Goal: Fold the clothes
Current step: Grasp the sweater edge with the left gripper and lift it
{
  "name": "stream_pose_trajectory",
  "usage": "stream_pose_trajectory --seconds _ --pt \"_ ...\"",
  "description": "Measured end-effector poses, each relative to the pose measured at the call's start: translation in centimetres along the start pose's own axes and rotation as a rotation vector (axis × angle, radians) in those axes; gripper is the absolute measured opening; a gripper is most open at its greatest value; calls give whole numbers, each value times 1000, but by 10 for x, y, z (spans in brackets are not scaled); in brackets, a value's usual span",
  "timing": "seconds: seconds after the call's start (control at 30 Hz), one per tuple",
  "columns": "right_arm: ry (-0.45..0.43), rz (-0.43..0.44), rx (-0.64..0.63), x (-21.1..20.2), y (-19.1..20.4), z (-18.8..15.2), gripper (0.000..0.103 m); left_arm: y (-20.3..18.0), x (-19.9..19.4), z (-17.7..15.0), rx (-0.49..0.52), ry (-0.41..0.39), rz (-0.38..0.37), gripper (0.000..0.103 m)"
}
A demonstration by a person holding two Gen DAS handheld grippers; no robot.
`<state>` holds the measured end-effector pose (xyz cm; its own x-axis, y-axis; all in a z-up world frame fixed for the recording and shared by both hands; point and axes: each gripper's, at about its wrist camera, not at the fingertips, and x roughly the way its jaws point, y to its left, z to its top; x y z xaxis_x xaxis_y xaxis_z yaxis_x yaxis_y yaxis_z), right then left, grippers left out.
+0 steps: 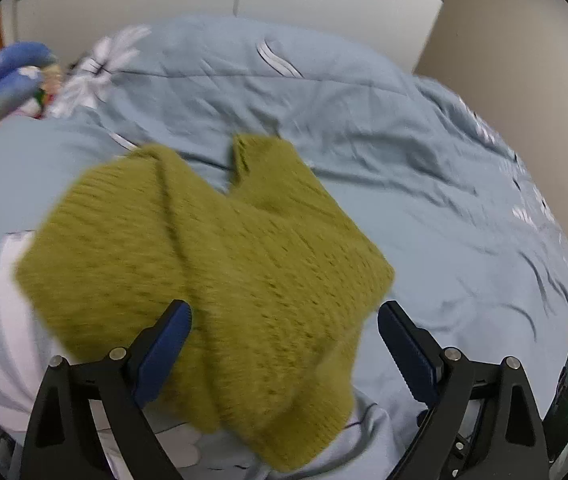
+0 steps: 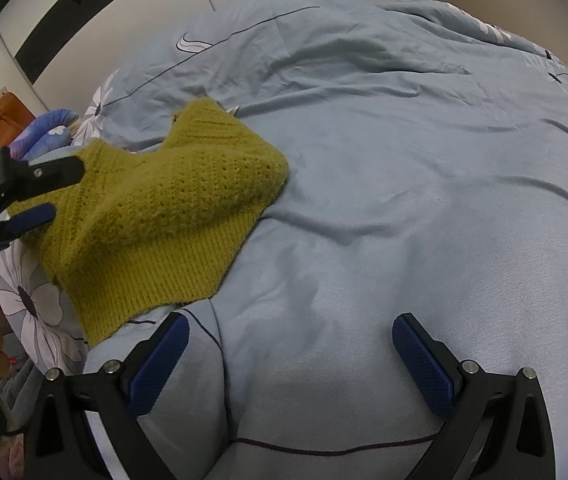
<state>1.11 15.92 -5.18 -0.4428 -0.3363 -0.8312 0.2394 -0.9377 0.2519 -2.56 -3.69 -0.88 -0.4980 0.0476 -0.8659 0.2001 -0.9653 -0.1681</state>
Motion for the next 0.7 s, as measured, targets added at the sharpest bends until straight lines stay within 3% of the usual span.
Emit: stream_pose_trajectory --seconds 0.1,0.17,0.2,0.23,0.47,0.6,0.7 --pt "-10 2 -2 0 0 0 103 -4 11 -5 6 4 58 88" --pt "-9 10 5 -1 -1 0 103 -6 8 -9 17 -28 85 60" --pt "-6 16 11 -1 -2 0 103 -4 8 -8 7 -26 72 32" --pt "-4 19 14 -1 -2 0 103 -2 7 -7 -7 -18 54 13" --pt "-59 69 62 -15 -10 -6 103 -19 -23 1 27 -101 -67 12" --pt "-159 118 137 -44 -31 -18 103 -73 -71 8 186 -232 -229 12" --pt "-201 88 127 -67 -44 -29 103 -122 -90 7 311 -253 -304 11"
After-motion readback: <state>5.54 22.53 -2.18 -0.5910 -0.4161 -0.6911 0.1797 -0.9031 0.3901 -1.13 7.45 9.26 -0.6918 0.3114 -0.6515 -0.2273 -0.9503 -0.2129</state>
